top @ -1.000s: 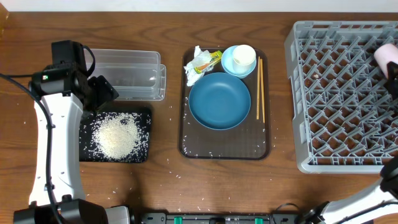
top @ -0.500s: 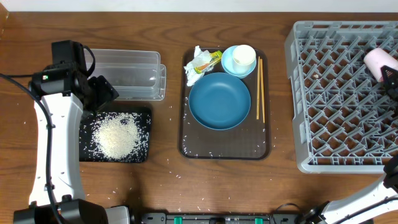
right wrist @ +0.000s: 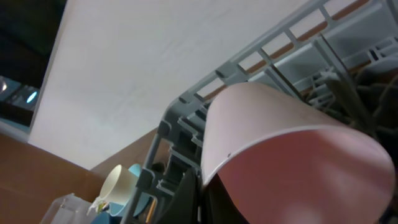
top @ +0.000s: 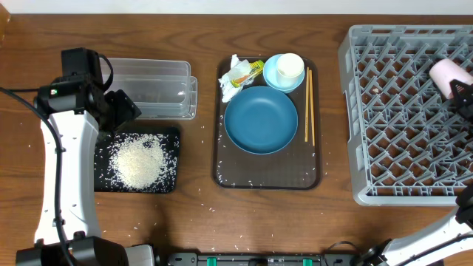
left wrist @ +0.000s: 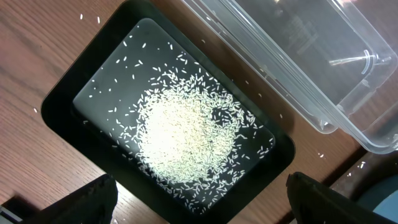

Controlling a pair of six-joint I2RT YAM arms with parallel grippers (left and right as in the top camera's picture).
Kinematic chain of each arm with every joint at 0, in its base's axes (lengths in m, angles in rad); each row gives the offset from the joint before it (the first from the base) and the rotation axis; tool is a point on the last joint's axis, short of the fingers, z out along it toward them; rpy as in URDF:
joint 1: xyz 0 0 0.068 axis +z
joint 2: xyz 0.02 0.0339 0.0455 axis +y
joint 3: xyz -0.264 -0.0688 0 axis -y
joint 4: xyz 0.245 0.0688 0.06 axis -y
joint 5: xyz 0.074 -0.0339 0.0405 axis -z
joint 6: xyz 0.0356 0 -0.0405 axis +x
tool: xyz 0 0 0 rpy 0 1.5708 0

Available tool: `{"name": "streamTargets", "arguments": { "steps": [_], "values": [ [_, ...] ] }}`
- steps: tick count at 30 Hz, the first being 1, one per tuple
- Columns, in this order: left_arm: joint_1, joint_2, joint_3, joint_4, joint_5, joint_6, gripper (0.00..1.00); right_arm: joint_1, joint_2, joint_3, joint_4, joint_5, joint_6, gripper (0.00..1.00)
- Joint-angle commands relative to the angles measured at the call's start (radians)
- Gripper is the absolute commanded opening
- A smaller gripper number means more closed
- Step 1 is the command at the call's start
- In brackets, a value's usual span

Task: Sort waste into correct bins and load items into the dishwasher rack
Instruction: 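Lower the pink cup upside down into the rack and release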

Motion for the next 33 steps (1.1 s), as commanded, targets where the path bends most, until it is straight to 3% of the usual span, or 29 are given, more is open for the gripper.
{"name": "streamTargets", "arguments": {
  "steps": [1, 6, 8, 12, 13, 15, 17, 25, 32, 33],
  "values": [
    [0.002, -0.016, -0.006, 0.000, -0.001, -0.005, 0.90, 0.001, 0.013, 0.002, -0.060, 0.047, -0.054, 0.01],
    [0.002, -0.016, -0.006, 0.000, -0.001, -0.005, 0.90, -0.013, 0.013, 0.002, -0.119, 0.043, -0.100, 0.02],
    [0.002, -0.016, -0.006, 0.000, -0.001, -0.005, 0.90, -0.020, 0.013, 0.003, -0.115, 0.029, -0.097, 0.07],
    [0.002, -0.016, -0.006, 0.000, -0.001, -0.005, 0.90, -0.054, 0.013, 0.003, -0.064, 0.014, -0.015, 0.11],
    [0.002, -0.016, -0.006, 0.000, -0.001, -0.005, 0.90, -0.065, 0.012, 0.003, -0.045, 0.000, 0.003, 0.14],
    [0.002, -0.016, -0.006, 0.000, -0.001, -0.005, 0.90, -0.091, 0.010, 0.003, 0.002, -0.037, 0.044, 0.31],
    [0.002, -0.016, -0.006, 0.000, -0.001, -0.005, 0.90, -0.114, 0.010, 0.003, 0.051, -0.066, 0.097, 0.37],
    [0.002, -0.016, -0.006, 0.000, -0.001, -0.005, 0.90, -0.169, -0.003, 0.003, 0.119, -0.084, 0.241, 0.24],
    [0.002, -0.016, -0.006, 0.000, -0.001, -0.005, 0.90, -0.161, -0.067, 0.003, 0.138, -0.101, 0.341, 0.23],
    [0.002, -0.016, -0.006, 0.000, -0.001, -0.005, 0.90, -0.158, -0.083, 0.003, 0.147, -0.108, 0.358, 0.30]
  ]
}}
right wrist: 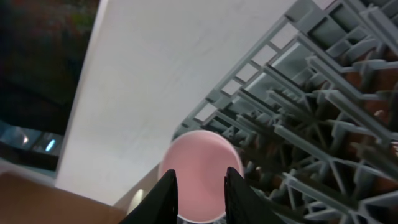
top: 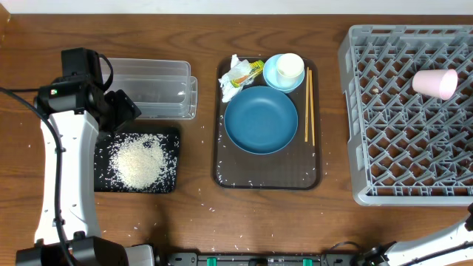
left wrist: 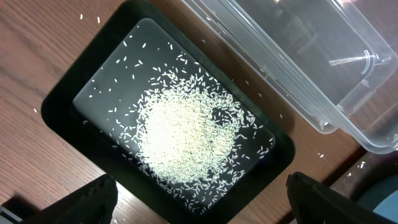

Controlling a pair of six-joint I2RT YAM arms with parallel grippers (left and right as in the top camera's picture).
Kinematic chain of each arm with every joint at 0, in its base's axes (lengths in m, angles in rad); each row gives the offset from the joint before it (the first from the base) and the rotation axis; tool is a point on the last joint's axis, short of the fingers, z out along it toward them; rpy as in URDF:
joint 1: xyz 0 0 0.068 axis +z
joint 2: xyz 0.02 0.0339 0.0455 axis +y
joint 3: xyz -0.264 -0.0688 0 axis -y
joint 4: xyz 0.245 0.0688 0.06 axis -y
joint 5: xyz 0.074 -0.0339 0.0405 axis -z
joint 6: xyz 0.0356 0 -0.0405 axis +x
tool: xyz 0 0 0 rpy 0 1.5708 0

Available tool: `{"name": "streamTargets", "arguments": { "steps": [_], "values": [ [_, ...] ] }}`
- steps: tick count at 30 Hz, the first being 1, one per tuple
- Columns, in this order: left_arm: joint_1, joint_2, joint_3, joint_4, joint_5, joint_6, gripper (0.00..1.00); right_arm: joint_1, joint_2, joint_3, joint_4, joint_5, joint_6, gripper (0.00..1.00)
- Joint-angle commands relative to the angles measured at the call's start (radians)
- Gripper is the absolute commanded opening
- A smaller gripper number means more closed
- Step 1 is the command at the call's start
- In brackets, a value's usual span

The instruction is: Sort waste into correct bins and load items into the dishwasher rack

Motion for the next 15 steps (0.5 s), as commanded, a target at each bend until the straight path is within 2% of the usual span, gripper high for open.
{"name": "streamTargets", "arguments": {
  "steps": [1, 4, 5, 7, 10, 13, 15],
  "values": [
    [0.002, -0.016, -0.006, 0.000, -0.001, -0.005, 0.90, 0.008, -0.094, 0.000, 0.024, -0.055, 0.107, 0.42],
    [0.002, -0.016, -0.006, 0.000, -0.001, -0.005, 0.90, 0.016, -0.153, 0.000, 0.090, -0.190, 0.200, 0.80],
    [0.002, -0.016, -0.006, 0.000, -0.001, -0.005, 0.90, 0.016, -0.167, 0.000, 0.111, -0.228, 0.235, 0.84],
    [0.002, -0.016, -0.006, 0.000, -0.001, -0.005, 0.90, 0.020, -0.195, -0.001, 0.121, -0.254, 0.351, 0.79],
    [0.002, -0.016, -0.006, 0.000, -0.001, -0.005, 0.90, 0.042, -0.220, -0.001, 0.161, -0.244, 0.454, 0.89],
    [0.002, -0.016, -0.006, 0.000, -0.001, -0.005, 0.90, 0.088, -0.249, -0.001, 0.301, -0.249, 0.517, 0.97],
    [0.002, -0.016, -0.006, 0.000, -0.001, -0.005, 0.90, 0.130, -0.270, 0.000, 0.433, -0.244, 0.607, 0.99]
  ]
}}
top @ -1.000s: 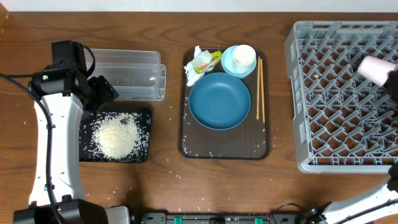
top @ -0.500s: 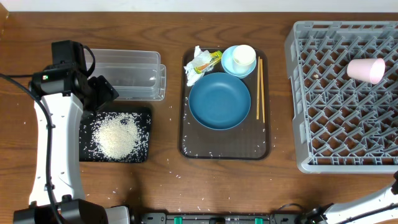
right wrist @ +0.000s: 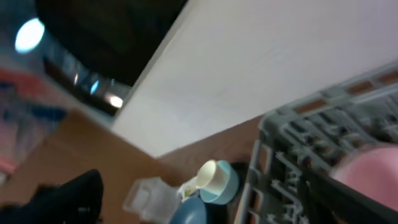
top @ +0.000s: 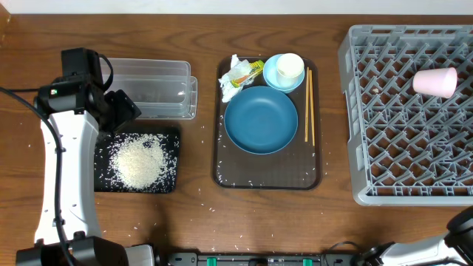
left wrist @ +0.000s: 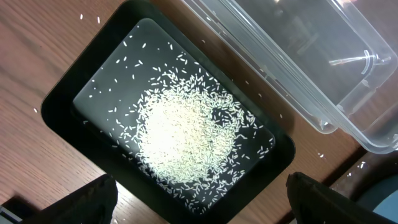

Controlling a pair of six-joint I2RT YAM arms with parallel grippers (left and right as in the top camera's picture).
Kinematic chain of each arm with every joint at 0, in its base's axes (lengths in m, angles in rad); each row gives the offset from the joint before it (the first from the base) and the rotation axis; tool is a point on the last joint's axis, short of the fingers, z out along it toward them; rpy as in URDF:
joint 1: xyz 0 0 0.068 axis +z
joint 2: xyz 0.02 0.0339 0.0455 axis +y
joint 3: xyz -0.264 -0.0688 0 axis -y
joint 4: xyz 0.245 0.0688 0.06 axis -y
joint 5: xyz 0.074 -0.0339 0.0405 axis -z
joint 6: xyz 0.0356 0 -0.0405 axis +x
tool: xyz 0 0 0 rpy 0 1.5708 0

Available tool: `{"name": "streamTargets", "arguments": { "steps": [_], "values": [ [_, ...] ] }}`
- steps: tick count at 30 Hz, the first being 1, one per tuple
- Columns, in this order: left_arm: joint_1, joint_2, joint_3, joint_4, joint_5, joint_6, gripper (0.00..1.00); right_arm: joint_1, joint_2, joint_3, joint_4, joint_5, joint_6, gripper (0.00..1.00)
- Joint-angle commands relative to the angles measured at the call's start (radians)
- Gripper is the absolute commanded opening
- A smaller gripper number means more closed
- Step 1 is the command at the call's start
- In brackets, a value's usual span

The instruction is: Sort waste into correct bins and load items into the dishwasher rack

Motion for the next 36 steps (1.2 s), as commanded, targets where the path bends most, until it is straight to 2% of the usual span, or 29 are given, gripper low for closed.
{"name": "streamTargets", "arguments": {
  "steps": [1, 3, 5, 11, 14, 16, 20, 21, 24, 26, 29, 30, 33, 36],
  "values": [
    [0.002, -0.016, -0.006, 0.000, -0.001, -0.005, 0.90, 0.082, -0.056, 0.008, 0.149, -0.014, 0.212, 0.99],
    [0.002, -0.016, -0.006, 0.000, -0.001, -0.005, 0.90, 0.130, -0.074, 0.023, 0.289, 0.005, 0.274, 0.99],
    [0.002, -0.016, -0.006, 0.000, -0.001, -0.005, 0.90, 0.173, -0.084, 0.058, 0.308, 0.013, 0.307, 0.99],
    [0.002, -0.016, -0.006, 0.000, -0.001, -0.005, 0.90, 0.269, -0.083, 0.210, 0.072, 0.071, 0.285, 0.99],
    [0.002, -0.016, -0.006, 0.000, -0.001, -0.005, 0.90, 0.291, -0.083, 0.257, 0.017, 0.138, 0.290, 0.99],
    [0.002, -0.016, -0.006, 0.000, -0.001, -0.005, 0.90, 0.302, -0.084, 0.274, 0.018, 0.206, 0.350, 0.99],
    [0.002, -0.016, -0.006, 0.000, -0.001, -0.005, 0.90, 0.324, -0.084, 0.277, 0.019, 0.412, 0.610, 0.99],
    [0.002, -0.016, -0.006, 0.000, -0.001, -0.005, 0.90, 0.331, -0.084, 0.277, 0.019, 0.465, 0.616, 0.99],
    [0.002, -0.016, -0.006, 0.000, -0.001, -0.005, 0.90, 0.348, -0.084, 0.277, -0.013, 0.614, 0.400, 0.99],
    [0.002, -0.016, -0.006, 0.000, -0.001, -0.005, 0.90, 0.356, -0.084, 0.281, -0.126, 0.617, 0.259, 0.99],
    [0.002, -0.016, -0.006, 0.000, -0.001, -0.005, 0.90, 0.360, -0.085, 0.295, -0.411, 0.586, 0.024, 0.99],
    [0.002, -0.016, -0.006, 0.000, -0.001, -0.005, 0.90, 0.360, -0.088, 0.301, -0.571, 0.601, -0.096, 0.99],
    [0.002, -0.016, -0.006, 0.000, -0.001, -0.005, 0.90, 0.359, -0.093, 0.331, -1.023, 0.747, -0.348, 0.99],
    [0.002, -0.016, -0.006, 0.000, -0.001, -0.005, 0.90, 0.358, -0.094, 0.370, -1.284, 0.896, -0.501, 0.99]
  ]
}}
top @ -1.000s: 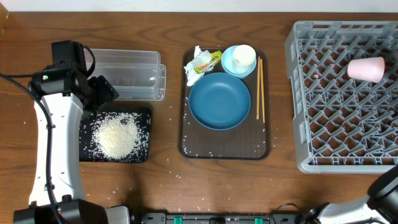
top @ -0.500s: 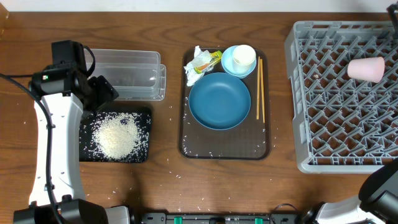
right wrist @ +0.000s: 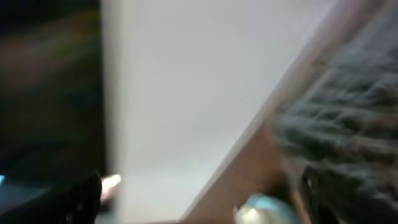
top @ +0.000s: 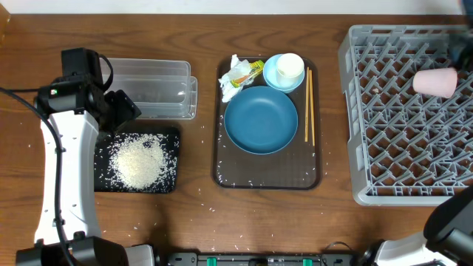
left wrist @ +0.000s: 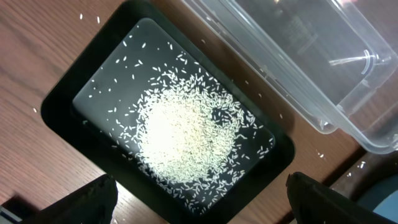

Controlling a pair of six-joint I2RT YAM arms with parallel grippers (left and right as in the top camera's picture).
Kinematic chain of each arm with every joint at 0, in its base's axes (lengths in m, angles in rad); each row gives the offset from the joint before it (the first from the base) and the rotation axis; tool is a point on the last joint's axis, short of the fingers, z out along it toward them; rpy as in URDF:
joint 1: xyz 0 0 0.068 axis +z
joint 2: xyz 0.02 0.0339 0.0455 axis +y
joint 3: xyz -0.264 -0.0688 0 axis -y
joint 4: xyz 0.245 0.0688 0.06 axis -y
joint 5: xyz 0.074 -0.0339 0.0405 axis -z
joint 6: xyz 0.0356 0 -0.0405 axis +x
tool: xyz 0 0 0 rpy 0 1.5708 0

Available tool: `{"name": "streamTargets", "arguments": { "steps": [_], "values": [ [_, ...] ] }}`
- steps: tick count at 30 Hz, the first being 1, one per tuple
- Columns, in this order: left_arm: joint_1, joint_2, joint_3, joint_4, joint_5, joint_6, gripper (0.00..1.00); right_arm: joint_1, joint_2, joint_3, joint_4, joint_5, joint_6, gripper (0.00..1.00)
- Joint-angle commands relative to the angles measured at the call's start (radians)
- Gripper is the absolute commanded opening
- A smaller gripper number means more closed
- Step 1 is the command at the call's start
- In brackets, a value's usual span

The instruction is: Sort waste into correct bins and load items into the dishwasher rack

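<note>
A pink cup [top: 436, 82] lies on its side in the back right part of the grey dishwasher rack [top: 399, 111]. On the brown tray [top: 266, 177] sit a blue bowl [top: 260, 120], a cream cup [top: 290, 68] on a small blue plate, chopsticks [top: 308, 105] and a crumpled wrapper [top: 240, 74]. My left gripper [left wrist: 199, 202] hangs open over the black tray of rice [left wrist: 180, 124], holding nothing. The right wrist view is blurred; my right gripper [right wrist: 199, 199] is open and empty, facing the wall and the table's back edge.
A clear plastic container [top: 151, 89] stands behind the black tray [top: 171, 181]. Loose rice grains lie scattered on the wooden table [top: 199, 214]. Part of the right arm [top: 451, 222] shows at the lower right edge, below the rack.
The right wrist view has turned further off the rack and is now blurred, with the pink cup gone from it. The right arm shows larger at the overhead's lower right. The left arm is unchanged.
My right gripper first held the pink cup over the rack's right side. Then the cup lay in the rack with the fingers off it. After that the gripper was wide open and away from the cup, and now it has turned further. The left arm stayed put.
</note>
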Motion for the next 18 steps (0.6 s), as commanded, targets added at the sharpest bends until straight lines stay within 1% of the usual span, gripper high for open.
{"name": "streamTargets", "arguments": {
  "steps": [1, 5, 9, 14, 18],
  "values": [
    [0.002, -0.016, -0.006, 0.000, 0.000, -0.005, 0.90, 0.000, -0.019, 0.070, -0.163, 0.232, -0.352, 0.99],
    [0.002, -0.016, -0.006, 0.000, 0.000, -0.005, 0.90, 0.000, -0.019, 0.146, -0.323, 0.342, -0.486, 0.99],
    [0.002, -0.016, -0.006, 0.000, 0.000, -0.005, 0.90, 0.013, -0.019, 0.237, -0.455, 0.427, -0.569, 0.99],
    [0.002, -0.016, -0.006, 0.000, 0.000, -0.005, 0.90, 0.054, -0.019, 0.317, -0.589, 0.625, -0.670, 0.99],
    [0.002, -0.016, -0.006, 0.000, 0.000, -0.005, 0.90, 0.062, -0.011, 0.319, -0.649, 0.721, -0.690, 0.85]
  ]
}}
